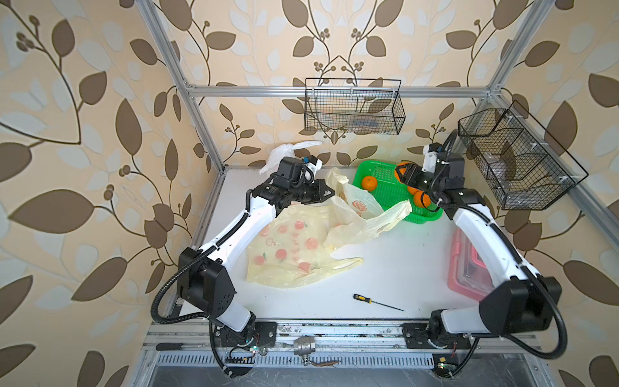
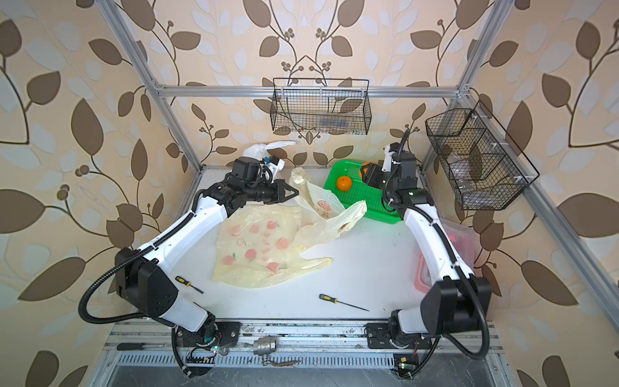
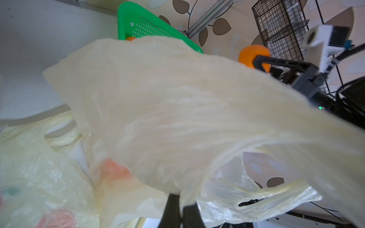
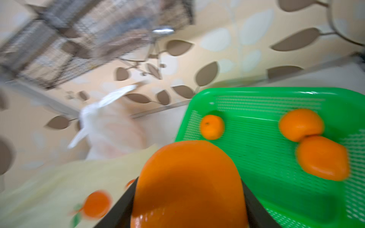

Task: Place the oranges into plastic bags & tie knots
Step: Pick up the orange from the basket, then place the orange in the plastic bag.

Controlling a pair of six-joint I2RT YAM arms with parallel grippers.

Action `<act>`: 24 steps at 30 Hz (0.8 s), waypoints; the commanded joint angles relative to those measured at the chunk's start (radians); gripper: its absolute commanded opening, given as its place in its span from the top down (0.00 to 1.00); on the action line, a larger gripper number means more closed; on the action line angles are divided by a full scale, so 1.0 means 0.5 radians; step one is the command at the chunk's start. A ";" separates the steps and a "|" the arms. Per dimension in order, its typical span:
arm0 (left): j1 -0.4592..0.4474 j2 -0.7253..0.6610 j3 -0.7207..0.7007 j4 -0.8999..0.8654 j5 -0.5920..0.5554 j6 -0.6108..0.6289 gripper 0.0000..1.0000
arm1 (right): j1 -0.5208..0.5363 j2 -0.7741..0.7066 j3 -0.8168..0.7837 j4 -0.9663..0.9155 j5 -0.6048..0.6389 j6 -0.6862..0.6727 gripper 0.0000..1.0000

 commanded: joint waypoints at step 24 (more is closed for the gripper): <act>0.001 -0.038 0.015 0.087 -0.049 0.041 1.00 | 0.731 0.315 0.270 -0.215 -0.149 -0.094 0.09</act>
